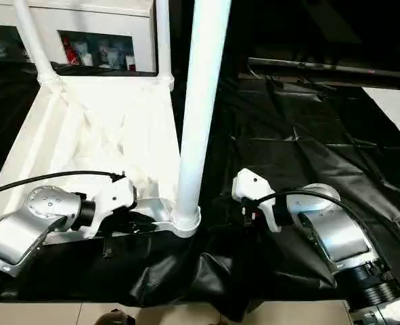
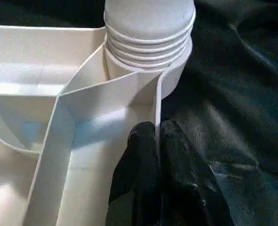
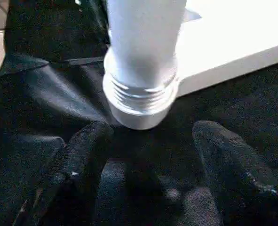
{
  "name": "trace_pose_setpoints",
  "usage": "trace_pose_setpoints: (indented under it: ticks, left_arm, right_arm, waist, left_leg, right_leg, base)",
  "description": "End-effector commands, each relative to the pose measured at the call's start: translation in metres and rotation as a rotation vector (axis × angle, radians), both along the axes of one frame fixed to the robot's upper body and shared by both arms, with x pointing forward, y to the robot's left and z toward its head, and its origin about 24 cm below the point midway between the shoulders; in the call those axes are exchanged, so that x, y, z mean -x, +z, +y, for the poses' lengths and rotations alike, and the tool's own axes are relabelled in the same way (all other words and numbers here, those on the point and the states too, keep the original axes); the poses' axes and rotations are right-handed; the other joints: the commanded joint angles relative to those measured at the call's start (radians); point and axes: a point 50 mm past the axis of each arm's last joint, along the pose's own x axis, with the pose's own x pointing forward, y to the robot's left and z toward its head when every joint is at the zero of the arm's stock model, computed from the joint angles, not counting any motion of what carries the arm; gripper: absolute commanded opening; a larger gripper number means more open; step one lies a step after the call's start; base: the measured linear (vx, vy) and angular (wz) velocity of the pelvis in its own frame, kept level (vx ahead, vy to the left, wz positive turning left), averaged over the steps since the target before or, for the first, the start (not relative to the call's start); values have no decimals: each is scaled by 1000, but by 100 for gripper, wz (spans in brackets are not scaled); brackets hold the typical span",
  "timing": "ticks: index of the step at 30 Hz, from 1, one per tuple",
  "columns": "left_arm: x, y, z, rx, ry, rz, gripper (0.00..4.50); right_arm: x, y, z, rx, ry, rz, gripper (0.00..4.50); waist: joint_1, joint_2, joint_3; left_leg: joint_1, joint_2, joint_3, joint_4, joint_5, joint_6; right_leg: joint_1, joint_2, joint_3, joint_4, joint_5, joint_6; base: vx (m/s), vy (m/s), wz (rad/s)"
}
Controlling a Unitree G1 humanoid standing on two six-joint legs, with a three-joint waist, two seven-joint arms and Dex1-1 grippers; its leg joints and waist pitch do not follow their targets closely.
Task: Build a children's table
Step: Rotate leg to tighten
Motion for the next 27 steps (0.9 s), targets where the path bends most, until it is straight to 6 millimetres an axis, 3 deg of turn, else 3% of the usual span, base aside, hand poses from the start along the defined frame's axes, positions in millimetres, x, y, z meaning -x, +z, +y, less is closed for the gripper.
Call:
trace_pose_setpoints:
  ticks: [1, 3, 5, 7, 8, 9, 10, 12, 14, 15, 17, 18, 22, 26, 27]
  left_arm:
    - [-2, -15, 6, -63, 81, 18, 0]
    - [-12, -15, -3, -15, 166, 3, 0]
    - [-15, -15, -7, 5, 192, 4, 0]
    - [-21, -16, -20, 55, 248, 10, 0]
    - [-23, -16, -23, 66, 263, 10, 0]
    - [-23, -16, -23, 66, 263, 10, 0]
    - [-26, -15, -30, 83, 267, 2, 0]
    - [-26, -15, -34, 93, 251, 0, 0]
    - [-25, -16, -36, 96, 235, 0, 0]
    - [-24, -16, -34, 79, 208, -10, 0]
    - [-23, -17, -32, 71, 201, -8, 0]
    - [-21, -17, -29, 71, 171, -4, 0]
    - [-15, -20, -24, 51, 122, 22, 0]
    - [-14, -20, -21, 37, 106, 19, 0]
    - [-15, -20, -21, 38, 106, 19, 0]
  right_arm:
    - [-2, -2, 2, -36, -50, -28, 314]
    - [-4, -6, 5, -69, -87, -37, 331]
    - [-5, -7, 7, -76, -95, -43, 348]
    - [-5, -13, 10, -83, -84, -25, 360]
    - [-5, -14, 11, -81, -80, -26, 374]
    - [-5, -14, 11, -81, -80, -26, 386]
    - [-10, -15, 15, -83, -97, -56, 392]
    - [-16, -15, 17, -66, -129, -105, 406]
    - [-21, -16, 17, -42, -159, -147, 429]
    - [-30, -18, 17, -22, -218, -177, 429]
    - [-32, -18, 18, -31, -228, -170, 429]
    - [-34, -17, 22, -61, -226, -155, 429]
    - [-36, -15, 28, -116, -204, -132, 429]
    - [-35, -18, 29, -117, -162, -103, 429]
    - [-36, -18, 29, -117, -160, -102, 403]
  waist:
    - [4, 12, -72]
    - [4, 6, -69]
    - [5, 9, -67]
    - [5, -2, -66]
    - [8, 0, -66]
    - [6, -1, -67]
    - [3, -9, -68]
    - [-2, -7, -68]
    - [-1, -10, -70]
    - [-3, -16, -69]
    - [-7, -11, -71]
    - [-7, -10, -73]
    - [-10, -7, -71]
    - [-9, -8, -66]
    - [-10, -9, -65]
  left_leg:
    - [10, 22, -5, -73, -225, 4]
    - [14, 21, -3, -73, -252, 0]
    - [16, 21, -4, -74, -268, -4]
    - [14, 21, -6, -77, -281, -7]
    - [16, 20, -6, -76, -282, -4]
    - [11, 19, -8, -76, -279, -2]
    - [7, 19, -8, -76, -269, 1]
    - [0, 16, -11, -78, -261, -3]
    - [2, 15, -11, -76, -244, -5]
    - [6, 16, -8, -75, -235, 2]
    - [5, 14, -9, -76, -225, 3]
    - [10, 16, -6, -72, -220, 8]
    - [6, 19, -5, -75, -199, 20]
    - [8, 19, -3, -77, -221, 23]
    - [9, 19, -3, -78, -227, 21]
  right_leg:
    - [52, -63, 45, -75, -177, -206]
    - [47, -64, 46, -82, -238, -196]
    - [45, -65, 46, -86, -283, -187]
    - [48, -68, 44, -94, -354, -159]
    - [45, -69, 45, -97, -373, -148]
    - [49, -70, 45, -97, -382, -139]
    - [52, -70, 43, -98, -386, -132]
    - [53, -70, 38, -101, -425, -107]
    - [49, -72, 40, -104, -440, -88]
    - [44, -69, 41, -104, -422, -96]
    - [45, -67, 40, -100, -406, -109]
    - [41, -67, 43, -97, -366, -122]
    - [45, -62, 43, -82, -238, -166]
    - [44, -63, 44, -85, -262, -167]
    - [43, -64, 45, -86, -277, -165]
  base:
    - [0, 0, 0]
    - [0, 0, 0]
    - [0, 0, 0]
    - [0, 0, 0]
    - [0, 0, 0]
    - [0, 0, 0]
    - [0, 0, 0]
    - [0, 0, 0]
    - [0, 0, 0]
    - [0, 0, 0]
    - [0, 0, 0]
    - [0, 0, 0]
    - [0, 0, 0]
    - [0, 0, 0]
    - [0, 0, 0]
